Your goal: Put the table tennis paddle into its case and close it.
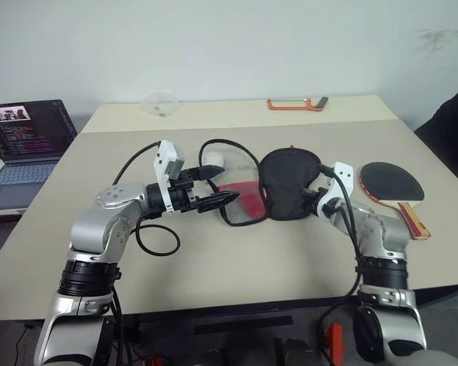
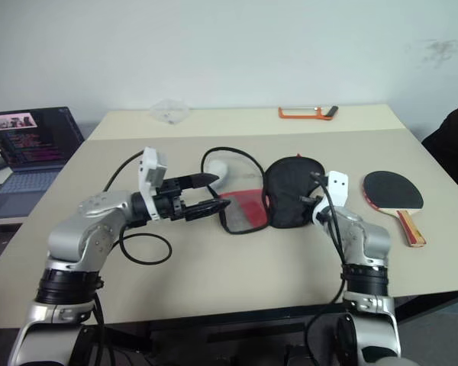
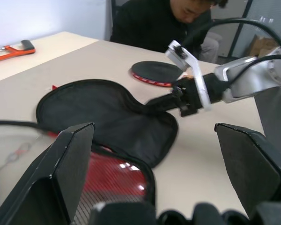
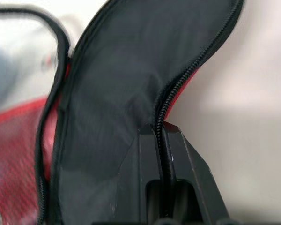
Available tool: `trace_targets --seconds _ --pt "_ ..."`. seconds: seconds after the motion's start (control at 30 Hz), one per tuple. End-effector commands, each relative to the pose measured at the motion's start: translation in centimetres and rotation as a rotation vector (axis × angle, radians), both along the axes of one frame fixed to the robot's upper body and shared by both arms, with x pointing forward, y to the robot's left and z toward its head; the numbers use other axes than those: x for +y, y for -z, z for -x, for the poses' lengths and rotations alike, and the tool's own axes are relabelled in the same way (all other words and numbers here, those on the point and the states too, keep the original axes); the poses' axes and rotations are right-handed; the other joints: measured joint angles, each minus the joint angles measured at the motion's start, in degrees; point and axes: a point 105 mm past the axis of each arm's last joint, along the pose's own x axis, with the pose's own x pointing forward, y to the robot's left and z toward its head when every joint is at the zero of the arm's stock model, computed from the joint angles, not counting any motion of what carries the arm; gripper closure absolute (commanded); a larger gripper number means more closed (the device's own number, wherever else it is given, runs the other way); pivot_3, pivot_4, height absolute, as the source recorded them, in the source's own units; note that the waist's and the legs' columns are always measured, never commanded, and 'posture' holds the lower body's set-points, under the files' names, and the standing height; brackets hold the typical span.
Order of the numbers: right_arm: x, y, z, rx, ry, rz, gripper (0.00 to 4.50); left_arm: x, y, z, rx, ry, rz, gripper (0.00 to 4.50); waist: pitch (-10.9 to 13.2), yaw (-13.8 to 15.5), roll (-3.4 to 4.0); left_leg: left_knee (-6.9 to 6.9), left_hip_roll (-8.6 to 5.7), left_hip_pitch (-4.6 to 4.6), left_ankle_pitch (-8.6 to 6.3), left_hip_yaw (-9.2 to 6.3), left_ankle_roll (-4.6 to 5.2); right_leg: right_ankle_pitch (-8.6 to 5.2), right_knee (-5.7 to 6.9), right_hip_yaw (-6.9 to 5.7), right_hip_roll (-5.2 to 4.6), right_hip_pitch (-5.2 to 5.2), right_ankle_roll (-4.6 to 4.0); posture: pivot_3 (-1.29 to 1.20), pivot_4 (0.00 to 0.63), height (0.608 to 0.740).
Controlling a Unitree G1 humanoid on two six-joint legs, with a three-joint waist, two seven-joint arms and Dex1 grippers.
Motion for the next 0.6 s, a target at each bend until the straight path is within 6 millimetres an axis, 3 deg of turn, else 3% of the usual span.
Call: trace_targets --seconds 0.03,0.27,0.57,0.6 --pt "-0.7 -1.3 0.2 -0.042 -0.018 0.018 4.43 -0.6 -0.7 0.4 -0.039 0.034 0.001 0.0 0.0 0.1 0.0 0.02 -0.01 0.01 0.0 0.01 0.0 0.0 0.07 0.0 0.0 0.0 0.0 0.0 0.15 0.74" --pt "-2.3 -1.7 -0.1 -0.045 -0.006 0.05 4.43 -1.0 -0.4 0.8 -0.035 0.052 -0.005 0.0 0.0 0.3 0.0 0.05 -0.03 0.08 0.0 -0.01 0.09 0.0 0.34 0.01 0.0 0.0 0.0 0.0 0.15 0.74" --pt "-2.2 -1.3 -0.6 -0.024 0.035 0.031 4.43 -1.3 -0.3 1.1 -0.041 0.072 -0.013 0.0 0.0 0.3 -0.01 0.05 -0.03 0.11 0.03 -0.01 0.04 0.0 0.41 0.04 0.0 0.0 -0.01 0.0 0.15 0.74" --pt "-2.4 -1.2 -0.6 -0.015 0.047 0.026 4.24 -1.3 -0.3 1.1 -0.041 0.072 -0.014 0.0 0.0 0.3 -0.01 0.05 -0.03 0.11 0.03 0.0 0.04 0.0 0.41 0.04 0.0 -0.01 -0.01 0.0 0.15 0.74"
